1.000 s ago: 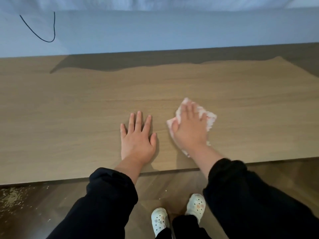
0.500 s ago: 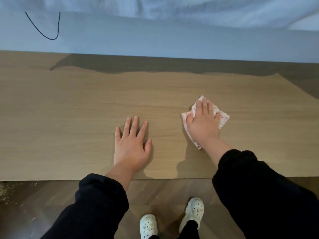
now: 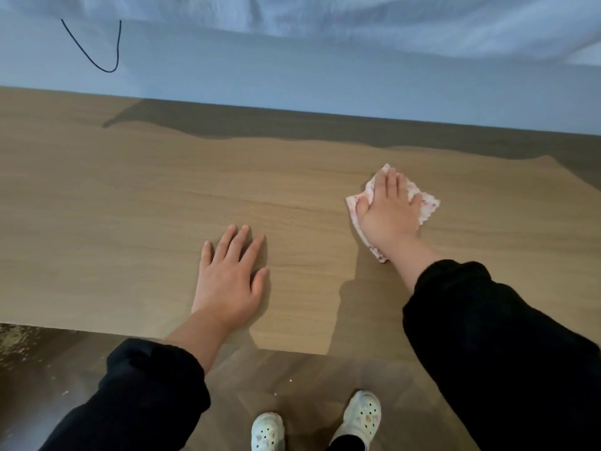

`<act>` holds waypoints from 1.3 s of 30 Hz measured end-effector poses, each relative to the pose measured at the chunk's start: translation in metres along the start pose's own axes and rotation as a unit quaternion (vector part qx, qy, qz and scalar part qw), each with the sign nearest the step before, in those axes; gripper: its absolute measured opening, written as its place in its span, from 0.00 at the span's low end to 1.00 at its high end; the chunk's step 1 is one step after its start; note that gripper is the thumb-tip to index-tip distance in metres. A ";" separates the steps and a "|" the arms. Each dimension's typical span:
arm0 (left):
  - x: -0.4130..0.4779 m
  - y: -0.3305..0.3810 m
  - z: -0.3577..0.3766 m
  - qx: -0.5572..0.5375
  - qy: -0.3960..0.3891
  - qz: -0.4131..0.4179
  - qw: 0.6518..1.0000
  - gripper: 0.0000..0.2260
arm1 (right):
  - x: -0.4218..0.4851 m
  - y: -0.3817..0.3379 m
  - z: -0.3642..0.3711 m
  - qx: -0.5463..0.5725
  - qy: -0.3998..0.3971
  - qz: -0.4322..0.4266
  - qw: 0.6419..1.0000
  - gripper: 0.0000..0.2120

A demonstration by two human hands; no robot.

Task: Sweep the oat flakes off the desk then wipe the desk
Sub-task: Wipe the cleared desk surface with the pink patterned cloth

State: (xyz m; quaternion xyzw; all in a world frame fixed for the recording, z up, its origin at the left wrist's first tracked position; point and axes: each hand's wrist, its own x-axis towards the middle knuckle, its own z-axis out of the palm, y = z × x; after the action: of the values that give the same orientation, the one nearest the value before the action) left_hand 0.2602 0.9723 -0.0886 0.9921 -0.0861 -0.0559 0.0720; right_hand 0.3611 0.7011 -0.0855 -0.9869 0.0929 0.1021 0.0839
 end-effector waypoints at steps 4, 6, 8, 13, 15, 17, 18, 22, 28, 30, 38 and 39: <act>0.018 0.030 -0.012 -0.029 0.053 -0.092 0.994 0.26 | -0.047 -0.023 0.014 -0.007 -0.020 -0.212 0.977 0.34; 0.040 0.056 -0.018 -0.063 0.056 -0.134 0.987 0.23 | -0.062 -0.003 0.016 -0.032 -0.010 -0.269 0.963 0.34; 0.065 0.078 -0.018 -0.069 0.051 -0.125 0.989 0.23 | -0.057 0.029 0.013 -0.045 0.005 -0.243 0.969 0.34; 0.120 0.112 -0.012 -0.078 0.022 -0.162 0.983 0.26 | 0.013 0.082 -0.013 -0.067 0.010 -0.129 0.989 0.37; 0.133 0.117 -0.005 -0.064 0.007 -0.174 0.983 0.27 | 0.052 0.084 -0.022 -0.058 0.011 -0.086 0.995 0.33; 0.136 0.118 0.003 -0.050 0.009 -0.186 0.981 0.27 | 0.080 0.078 -0.027 -0.043 0.020 -0.068 0.997 0.31; 0.135 0.118 0.006 -0.049 0.016 -0.191 0.980 0.27 | 0.089 0.074 -0.027 -0.042 0.023 -0.082 0.995 0.31; 0.136 0.119 0.010 -0.053 0.026 -0.194 0.979 0.27 | 0.087 0.066 -0.026 -0.063 -0.001 -0.253 0.965 0.35; 0.136 0.118 0.011 -0.047 0.025 -0.203 0.978 0.27 | 0.128 0.036 -0.027 -0.066 -0.021 -0.314 0.947 0.35; 0.138 0.117 0.011 -0.045 0.030 -0.203 0.978 0.27 | 0.143 0.003 -0.025 -0.045 -0.040 -0.332 0.941 0.33; 0.137 0.119 0.008 -0.040 0.023 -0.211 0.976 0.27 | 0.154 0.010 -0.039 -0.012 -0.020 -0.314 0.949 0.30; 0.137 0.119 0.008 -0.041 0.025 -0.210 0.976 0.27 | 0.153 0.031 -0.043 -0.008 -0.014 -0.292 0.956 0.29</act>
State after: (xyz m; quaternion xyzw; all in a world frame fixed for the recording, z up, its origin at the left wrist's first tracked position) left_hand 0.3735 0.8308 -0.0917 0.9853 0.1285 -0.0489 0.1011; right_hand 0.5097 0.6378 -0.0821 -0.9701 -0.2014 0.0881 0.1034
